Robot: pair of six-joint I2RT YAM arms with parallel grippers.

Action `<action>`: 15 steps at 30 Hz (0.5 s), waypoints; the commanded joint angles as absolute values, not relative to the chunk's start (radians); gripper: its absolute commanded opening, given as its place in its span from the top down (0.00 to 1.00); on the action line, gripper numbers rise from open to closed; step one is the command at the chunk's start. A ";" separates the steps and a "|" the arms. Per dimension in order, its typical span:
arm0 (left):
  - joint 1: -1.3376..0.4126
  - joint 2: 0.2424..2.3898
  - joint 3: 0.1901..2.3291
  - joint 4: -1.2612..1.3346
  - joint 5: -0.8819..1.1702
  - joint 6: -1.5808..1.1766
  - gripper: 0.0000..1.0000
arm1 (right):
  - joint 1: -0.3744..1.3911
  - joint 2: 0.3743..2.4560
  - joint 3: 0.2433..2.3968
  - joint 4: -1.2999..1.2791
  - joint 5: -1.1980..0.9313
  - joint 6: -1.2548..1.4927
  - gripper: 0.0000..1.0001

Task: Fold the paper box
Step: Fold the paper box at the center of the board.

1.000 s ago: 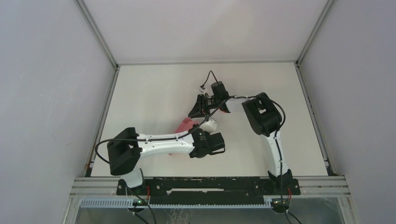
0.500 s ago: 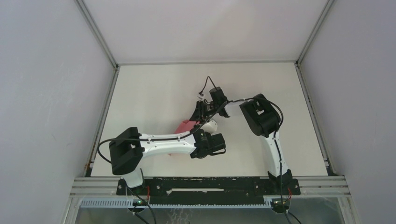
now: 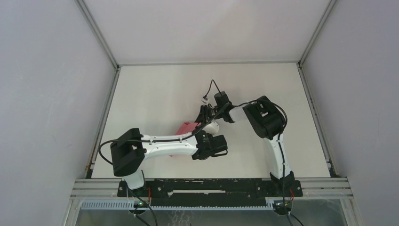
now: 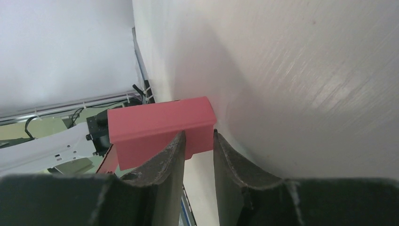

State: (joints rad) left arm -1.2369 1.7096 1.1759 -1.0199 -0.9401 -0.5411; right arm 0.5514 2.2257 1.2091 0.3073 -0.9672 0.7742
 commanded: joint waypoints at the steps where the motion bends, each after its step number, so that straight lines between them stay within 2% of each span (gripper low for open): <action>1: -1.235 1.723 1.192 -0.983 -0.856 -0.581 1.00 | 0.559 2.160 1.167 0.464 -0.990 0.820 0.64; 15: -1.235 1.723 1.189 -0.976 -0.854 -0.578 1.00 | 0.563 2.162 1.092 0.708 -1.035 0.898 0.63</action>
